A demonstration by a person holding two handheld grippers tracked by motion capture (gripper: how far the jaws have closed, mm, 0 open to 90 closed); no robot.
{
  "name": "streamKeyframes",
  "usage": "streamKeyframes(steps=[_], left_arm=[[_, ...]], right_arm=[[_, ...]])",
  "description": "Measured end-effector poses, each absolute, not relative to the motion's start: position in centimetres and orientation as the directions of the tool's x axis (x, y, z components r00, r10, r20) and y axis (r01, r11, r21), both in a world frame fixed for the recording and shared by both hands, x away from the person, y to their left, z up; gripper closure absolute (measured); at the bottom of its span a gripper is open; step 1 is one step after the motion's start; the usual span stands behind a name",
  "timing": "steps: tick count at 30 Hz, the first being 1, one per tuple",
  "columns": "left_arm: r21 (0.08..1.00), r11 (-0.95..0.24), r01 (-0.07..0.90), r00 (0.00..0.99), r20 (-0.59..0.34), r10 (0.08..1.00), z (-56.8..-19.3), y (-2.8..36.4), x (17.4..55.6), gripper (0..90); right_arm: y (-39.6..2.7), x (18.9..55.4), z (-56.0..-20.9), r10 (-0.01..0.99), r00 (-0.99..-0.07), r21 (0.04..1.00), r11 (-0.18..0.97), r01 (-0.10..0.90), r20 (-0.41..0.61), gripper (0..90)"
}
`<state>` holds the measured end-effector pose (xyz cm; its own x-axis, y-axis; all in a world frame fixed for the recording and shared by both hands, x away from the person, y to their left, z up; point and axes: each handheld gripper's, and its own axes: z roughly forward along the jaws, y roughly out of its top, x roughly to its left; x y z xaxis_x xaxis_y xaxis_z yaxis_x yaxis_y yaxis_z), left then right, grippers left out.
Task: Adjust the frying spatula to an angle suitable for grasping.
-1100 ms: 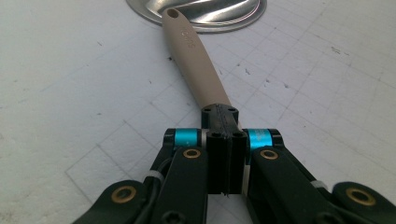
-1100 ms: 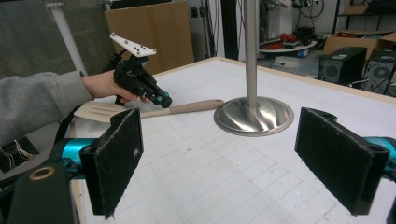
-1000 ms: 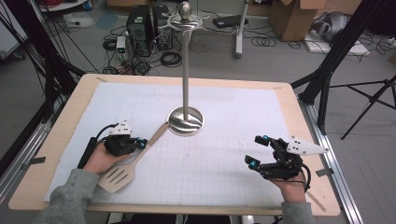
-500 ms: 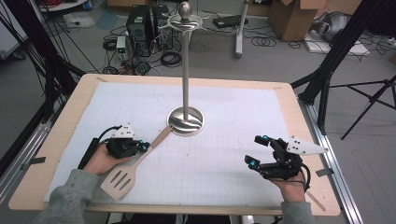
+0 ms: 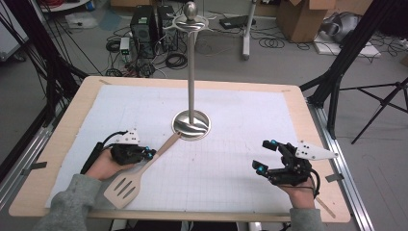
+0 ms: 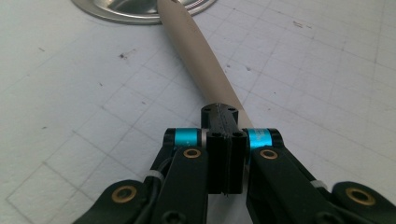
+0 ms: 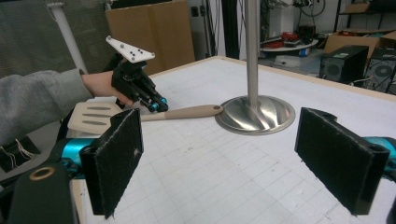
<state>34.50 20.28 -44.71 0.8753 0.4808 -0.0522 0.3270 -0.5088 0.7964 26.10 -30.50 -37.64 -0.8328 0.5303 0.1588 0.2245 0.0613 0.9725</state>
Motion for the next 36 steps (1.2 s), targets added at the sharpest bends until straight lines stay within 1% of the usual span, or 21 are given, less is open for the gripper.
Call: streamKeyframes(steps=[11, 14, 20, 26, 28, 36], left_arm=[[0.795, -0.534, 0.289, 0.913, -0.061, 0.403, -44.7, 19.6, 34.2, 89.8], [0.795, -0.535, 0.284, 0.917, -0.061, 0.395, -44.7, 19.5, 34.1, 89.8], [0.796, -0.523, 0.303, 0.899, -0.057, 0.434, -44.4, 19.8, 34.2, 89.7], [0.827, -0.46, 0.323, 0.885, -0.092, 0.457, -43.0, 20.6, 33.6, 89.7], [0.827, -0.456, 0.329, 0.887, -0.104, 0.449, -42.7, 20.6, 33.3, 89.7], [0.819, -0.477, 0.318, 0.902, -0.106, 0.418, -42.5, 19.7, 32.1, 89.7]], right_arm=[[-30.6, 26.0, -37.7, 0.53, -0.832, 0.972, 0.06, 0.227, 0.162, 14.0], [-30.5, 26.0, -37.7, 0.53, -0.832, 0.972, 0.063, 0.228, 0.161, 14.0], [-30.6, 26.1, -37.8, 0.532, -0.831, 0.971, 0.061, 0.23, 0.163, 14.0], [-30.7, 26.0, -37.7, 0.535, -0.829, 0.973, 0.053, 0.223, 0.16, 14.0], [-30.8, 26.0, -37.6, 0.535, -0.83, 0.974, 0.054, 0.219, 0.157, 14.0], [-30.7, 26.0, -37.5, 0.53, -0.834, 0.975, 0.053, 0.214, 0.155, 14.0]])
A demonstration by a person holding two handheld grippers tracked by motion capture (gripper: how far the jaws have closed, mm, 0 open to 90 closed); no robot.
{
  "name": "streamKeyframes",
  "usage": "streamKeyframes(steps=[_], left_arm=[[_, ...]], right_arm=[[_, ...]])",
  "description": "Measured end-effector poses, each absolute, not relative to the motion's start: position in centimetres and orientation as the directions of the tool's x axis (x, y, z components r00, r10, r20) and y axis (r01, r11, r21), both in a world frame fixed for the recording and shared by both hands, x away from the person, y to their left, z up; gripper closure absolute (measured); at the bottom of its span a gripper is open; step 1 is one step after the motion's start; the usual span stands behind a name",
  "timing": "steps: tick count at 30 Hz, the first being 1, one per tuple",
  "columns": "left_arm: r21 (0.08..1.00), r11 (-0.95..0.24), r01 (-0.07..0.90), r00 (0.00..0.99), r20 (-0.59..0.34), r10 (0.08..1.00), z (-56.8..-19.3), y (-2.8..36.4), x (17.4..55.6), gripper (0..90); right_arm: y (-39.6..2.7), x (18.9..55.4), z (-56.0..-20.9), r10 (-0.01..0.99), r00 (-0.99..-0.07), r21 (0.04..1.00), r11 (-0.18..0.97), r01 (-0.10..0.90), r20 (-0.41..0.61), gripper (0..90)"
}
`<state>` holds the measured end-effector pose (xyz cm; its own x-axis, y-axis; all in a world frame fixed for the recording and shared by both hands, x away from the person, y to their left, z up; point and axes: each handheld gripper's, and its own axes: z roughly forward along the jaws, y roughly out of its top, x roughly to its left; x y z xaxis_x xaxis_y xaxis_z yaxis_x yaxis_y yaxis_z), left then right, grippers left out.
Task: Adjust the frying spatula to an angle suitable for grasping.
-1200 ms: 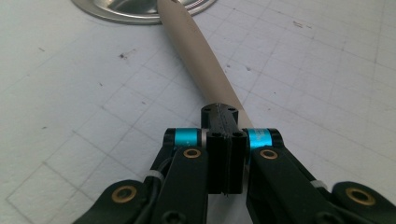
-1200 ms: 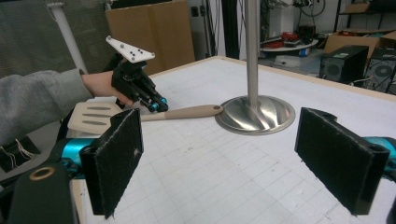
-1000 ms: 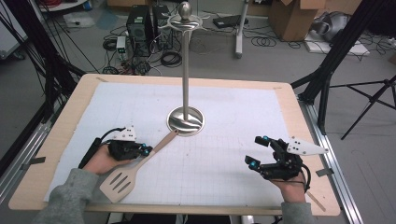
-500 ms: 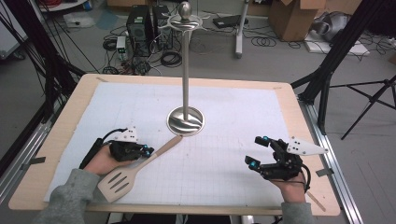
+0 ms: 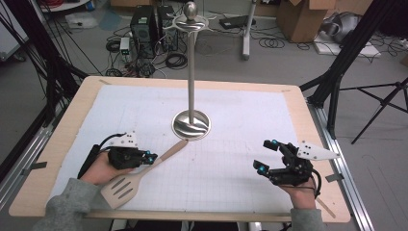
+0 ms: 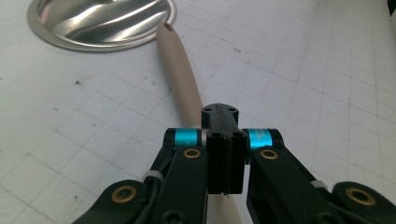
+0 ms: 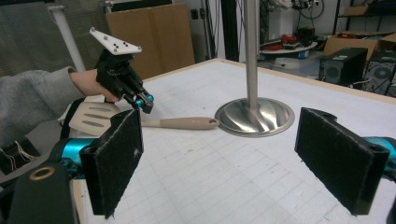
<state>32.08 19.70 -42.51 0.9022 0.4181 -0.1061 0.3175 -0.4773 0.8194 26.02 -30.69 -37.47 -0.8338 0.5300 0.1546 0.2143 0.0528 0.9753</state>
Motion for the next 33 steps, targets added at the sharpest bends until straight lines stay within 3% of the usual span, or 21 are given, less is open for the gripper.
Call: streamKeyframes(steps=[19, 22, 33], left_arm=[[0.763, -0.587, 0.27, 0.92, -0.025, 0.391, -42.0, 18.7, 30.8, 89.7], [0.713, -0.651, 0.259, 0.925, 0.011, 0.38, -42.4, 18.5, 31.0, 89.7], [0.666, -0.69, 0.282, 0.935, -0.031, 0.352, -42.8, 18.2, 31.0, 89.7]], right_arm=[[-30.7, 26.0, -37.4, 0.53, -0.834, 0.976, 0.048, 0.211, 0.154, 14.0], [-30.7, 25.9, -37.4, 0.529, -0.834, 0.976, 0.048, 0.214, 0.156, 14.0], [-30.6, 25.9, -37.4, 0.529, -0.834, 0.975, 0.053, 0.217, 0.158, 14.0]])
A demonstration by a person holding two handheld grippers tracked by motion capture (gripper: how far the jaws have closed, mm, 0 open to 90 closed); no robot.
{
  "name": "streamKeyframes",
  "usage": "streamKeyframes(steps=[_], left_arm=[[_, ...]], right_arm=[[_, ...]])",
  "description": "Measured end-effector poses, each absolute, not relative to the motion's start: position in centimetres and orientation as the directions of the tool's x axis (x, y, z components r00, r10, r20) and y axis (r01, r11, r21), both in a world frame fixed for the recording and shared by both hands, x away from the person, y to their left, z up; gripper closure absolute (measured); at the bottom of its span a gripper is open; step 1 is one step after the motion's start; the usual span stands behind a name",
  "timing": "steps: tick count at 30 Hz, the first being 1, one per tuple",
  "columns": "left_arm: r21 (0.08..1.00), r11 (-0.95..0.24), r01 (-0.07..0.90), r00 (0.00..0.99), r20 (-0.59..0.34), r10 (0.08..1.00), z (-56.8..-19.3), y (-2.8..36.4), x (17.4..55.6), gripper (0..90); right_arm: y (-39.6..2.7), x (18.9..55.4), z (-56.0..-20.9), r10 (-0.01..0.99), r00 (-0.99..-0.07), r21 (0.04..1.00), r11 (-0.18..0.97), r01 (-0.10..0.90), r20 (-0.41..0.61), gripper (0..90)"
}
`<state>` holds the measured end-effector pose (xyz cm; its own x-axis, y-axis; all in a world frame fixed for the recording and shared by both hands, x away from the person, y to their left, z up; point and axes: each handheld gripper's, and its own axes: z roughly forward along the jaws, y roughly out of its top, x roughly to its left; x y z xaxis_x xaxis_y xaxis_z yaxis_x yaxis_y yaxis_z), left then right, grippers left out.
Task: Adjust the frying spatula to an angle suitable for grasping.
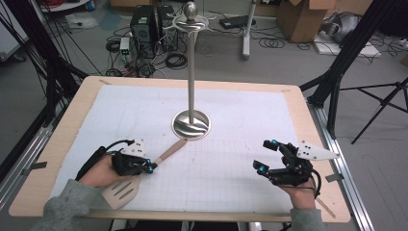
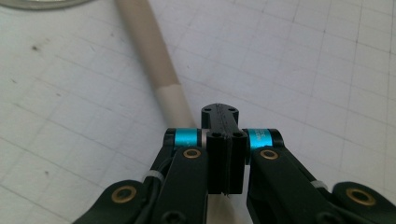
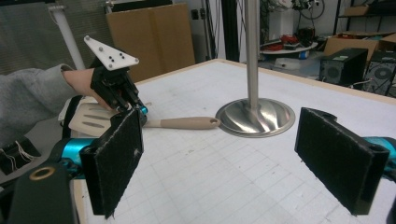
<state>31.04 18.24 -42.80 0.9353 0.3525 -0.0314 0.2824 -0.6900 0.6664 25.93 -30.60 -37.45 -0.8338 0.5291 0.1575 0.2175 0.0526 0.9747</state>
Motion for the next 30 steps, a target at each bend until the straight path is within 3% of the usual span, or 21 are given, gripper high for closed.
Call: streamKeyframes(steps=[30], left_arm=[[0.627, -0.744, 0.231, 0.944, 0.042, 0.329, -42.3, 19.9, 31.2, 89.8]], right_arm=[[-30.8, 25.5, -37.5, 0.536, -0.83, 0.973, 0.061, 0.221, 0.155, 14.0]])
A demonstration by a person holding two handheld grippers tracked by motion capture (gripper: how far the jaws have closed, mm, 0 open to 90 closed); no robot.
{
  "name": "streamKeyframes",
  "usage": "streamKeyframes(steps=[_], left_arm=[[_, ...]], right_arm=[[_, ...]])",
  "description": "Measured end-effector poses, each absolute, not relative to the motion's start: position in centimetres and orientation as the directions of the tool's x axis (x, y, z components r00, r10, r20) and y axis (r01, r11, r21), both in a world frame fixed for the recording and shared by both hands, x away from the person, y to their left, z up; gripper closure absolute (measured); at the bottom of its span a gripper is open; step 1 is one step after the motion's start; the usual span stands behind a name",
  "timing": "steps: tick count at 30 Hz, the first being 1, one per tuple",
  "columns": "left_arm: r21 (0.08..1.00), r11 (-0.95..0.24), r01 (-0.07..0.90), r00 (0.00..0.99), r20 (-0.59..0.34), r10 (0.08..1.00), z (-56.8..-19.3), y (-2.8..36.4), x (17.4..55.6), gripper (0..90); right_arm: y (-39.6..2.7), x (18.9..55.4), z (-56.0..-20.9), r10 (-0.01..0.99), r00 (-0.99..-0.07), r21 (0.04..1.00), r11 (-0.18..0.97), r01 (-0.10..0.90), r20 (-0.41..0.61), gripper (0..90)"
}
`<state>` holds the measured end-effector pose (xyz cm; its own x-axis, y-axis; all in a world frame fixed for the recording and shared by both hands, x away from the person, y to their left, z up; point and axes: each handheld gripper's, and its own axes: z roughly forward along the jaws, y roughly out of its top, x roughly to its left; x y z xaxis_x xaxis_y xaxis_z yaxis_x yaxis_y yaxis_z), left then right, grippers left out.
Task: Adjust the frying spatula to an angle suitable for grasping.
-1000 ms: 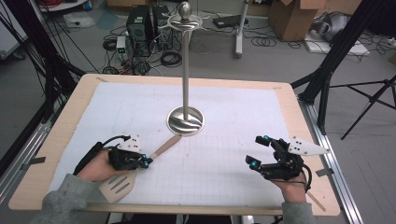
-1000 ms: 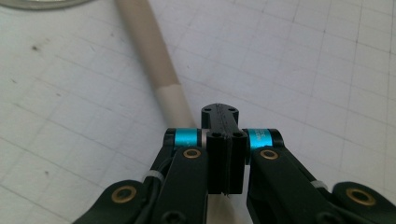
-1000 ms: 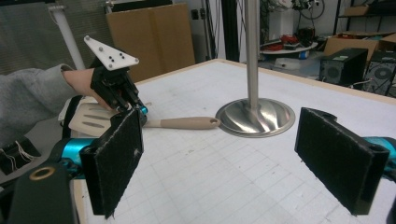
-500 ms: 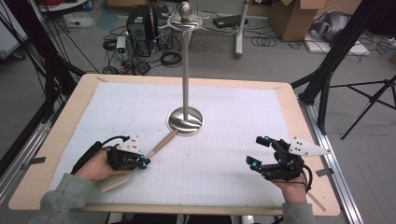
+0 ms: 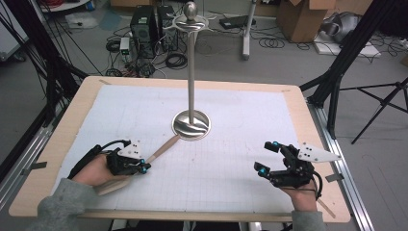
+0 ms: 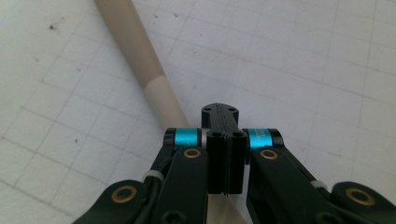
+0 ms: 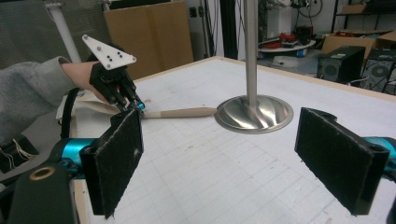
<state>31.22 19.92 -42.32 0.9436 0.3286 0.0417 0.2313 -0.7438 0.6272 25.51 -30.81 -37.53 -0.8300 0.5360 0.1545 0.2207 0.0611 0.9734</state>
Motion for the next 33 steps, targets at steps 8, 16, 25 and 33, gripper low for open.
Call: streamKeyframes(steps=[8, 16, 25, 33], left_arm=[[0.628, -0.741, 0.239, 0.942, 0.035, 0.334, -42.3, 20.6, 31.4, 89.8], [0.708, -0.616, 0.345, 0.901, -0.066, 0.429, -42.3, 21.1, 31.9, 89.6], [0.742, -0.522, 0.42, 0.833, -0.086, 0.547, -41.6, 20.3, 33.2, 89.6], [0.727, -0.487, 0.484, 0.773, -0.094, 0.628, -42.3, 20.3, 34.7, 89.6]], right_arm=[[-31.0, 25.4, -37.5, 0.54, -0.828, 0.975, 0.057, 0.215, 0.151, 14.0], [-31.0, 25.4, -37.4, 0.537, -0.829, 0.974, 0.054, 0.219, 0.156, 14.0], [-31.0, 25.3, -37.5, 0.536, -0.829, 0.974, 0.054, 0.218, 0.155, 14.1], [-31.1, 25.2, -37.6, 0.543, -0.824, 0.973, 0.054, 0.224, 0.159, 14.1]])
